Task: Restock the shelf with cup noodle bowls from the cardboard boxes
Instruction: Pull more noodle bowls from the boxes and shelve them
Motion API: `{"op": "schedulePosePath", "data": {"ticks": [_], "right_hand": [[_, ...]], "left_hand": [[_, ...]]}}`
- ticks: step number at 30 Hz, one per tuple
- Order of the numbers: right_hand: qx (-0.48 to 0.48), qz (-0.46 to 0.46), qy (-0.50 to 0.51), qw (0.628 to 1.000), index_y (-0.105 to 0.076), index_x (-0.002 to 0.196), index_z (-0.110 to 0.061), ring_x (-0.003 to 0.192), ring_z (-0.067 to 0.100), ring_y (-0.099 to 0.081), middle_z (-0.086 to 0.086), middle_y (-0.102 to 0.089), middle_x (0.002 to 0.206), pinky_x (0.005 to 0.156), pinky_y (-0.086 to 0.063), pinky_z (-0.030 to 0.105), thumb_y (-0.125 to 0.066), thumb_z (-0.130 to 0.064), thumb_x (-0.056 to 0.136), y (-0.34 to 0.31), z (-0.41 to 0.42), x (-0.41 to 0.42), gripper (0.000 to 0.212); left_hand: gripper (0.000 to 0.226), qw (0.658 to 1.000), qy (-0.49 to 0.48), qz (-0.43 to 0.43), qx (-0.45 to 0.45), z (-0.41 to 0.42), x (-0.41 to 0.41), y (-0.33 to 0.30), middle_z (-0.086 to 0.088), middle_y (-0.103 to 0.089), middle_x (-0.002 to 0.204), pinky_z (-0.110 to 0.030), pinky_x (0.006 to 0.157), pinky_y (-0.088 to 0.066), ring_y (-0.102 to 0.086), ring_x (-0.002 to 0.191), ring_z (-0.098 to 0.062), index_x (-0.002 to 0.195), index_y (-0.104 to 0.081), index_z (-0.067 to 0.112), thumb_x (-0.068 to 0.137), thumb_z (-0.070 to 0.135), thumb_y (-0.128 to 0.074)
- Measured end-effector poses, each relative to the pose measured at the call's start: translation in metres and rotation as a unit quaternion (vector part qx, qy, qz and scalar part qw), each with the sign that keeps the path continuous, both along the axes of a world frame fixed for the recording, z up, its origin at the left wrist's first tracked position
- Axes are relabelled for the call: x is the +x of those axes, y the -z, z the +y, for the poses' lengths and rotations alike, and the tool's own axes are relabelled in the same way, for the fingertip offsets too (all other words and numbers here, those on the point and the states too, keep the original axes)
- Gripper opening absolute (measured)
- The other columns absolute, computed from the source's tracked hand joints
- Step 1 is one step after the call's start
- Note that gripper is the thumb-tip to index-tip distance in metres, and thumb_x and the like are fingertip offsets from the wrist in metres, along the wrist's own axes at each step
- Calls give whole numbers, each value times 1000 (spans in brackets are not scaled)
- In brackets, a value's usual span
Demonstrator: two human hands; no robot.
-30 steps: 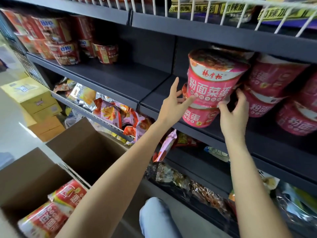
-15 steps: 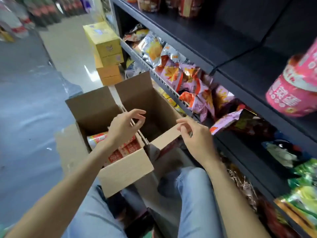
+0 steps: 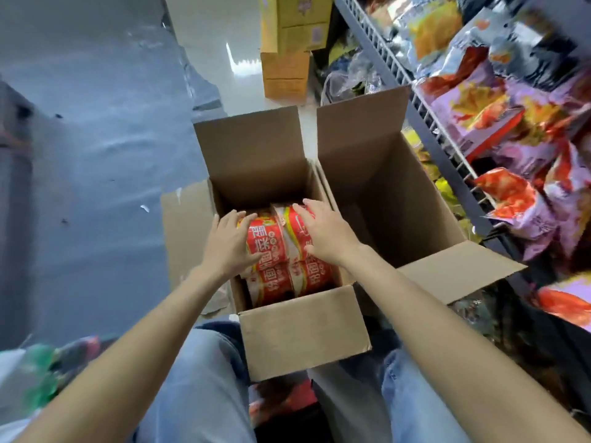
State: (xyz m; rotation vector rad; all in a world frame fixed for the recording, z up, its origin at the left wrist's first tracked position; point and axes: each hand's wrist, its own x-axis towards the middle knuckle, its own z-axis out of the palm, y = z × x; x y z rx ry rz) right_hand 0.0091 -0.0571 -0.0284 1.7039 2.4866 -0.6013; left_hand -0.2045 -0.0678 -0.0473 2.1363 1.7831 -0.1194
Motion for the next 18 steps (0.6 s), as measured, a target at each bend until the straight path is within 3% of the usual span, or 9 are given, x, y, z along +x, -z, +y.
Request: {"op": "schedulePosePath", "data": {"ticks": [3,5,8,11,15,18], "right_hand": [[-11,-144,-85,986,3,152,-15,146,34,-6,20,-9,158,119,-11,42,-69,-28,85,36,32,-14,100],[-25,-184,-108,977,13,151,-23,146,37,-5,24,-7,157,119,-10,43,-66,-23,87,52,44,-16,102],[-57,-171,-123,976,18,148,-35,145,39,-11,25,-8,156,118,-14,42,-70,-21,84,71,55,-12,110],[-75,-162,-145,973,23,145,-40,144,38,-14,22,-11,156,118,-15,43,-85,-38,66,81,64,-7,133],[-46,-127,-178,975,17,146,-40,132,32,-31,16,-29,145,112,-28,44,-80,-52,65,75,68,-2,127],[7,-99,-171,980,5,150,-33,132,31,-32,15,-29,145,111,-30,44,-78,-56,65,54,63,7,121]], "left_hand": [[96,998,32,50,-28,16,-7,22,-8,-24,157,-45,120,1,-13,147,-25,152,-18,20,78,56,-68],[104,993,60,83,-53,24,-9,35,-10,-21,158,-47,119,5,-11,148,-26,153,-12,19,76,64,-65],[112,984,92,128,-79,30,-10,51,-14,-17,159,-49,119,5,-12,148,-29,153,-7,17,72,70,-64],[118,982,106,135,-74,32,-10,60,-17,-14,159,-49,120,4,-10,148,-32,153,-4,16,69,69,-68],[127,981,108,146,-74,33,-12,68,-20,-11,158,-50,119,1,-8,147,-36,153,5,17,65,66,-74],[129,980,108,152,-73,33,-10,67,-21,-13,157,-52,119,-1,-10,146,-38,153,5,18,64,66,-75]]}}
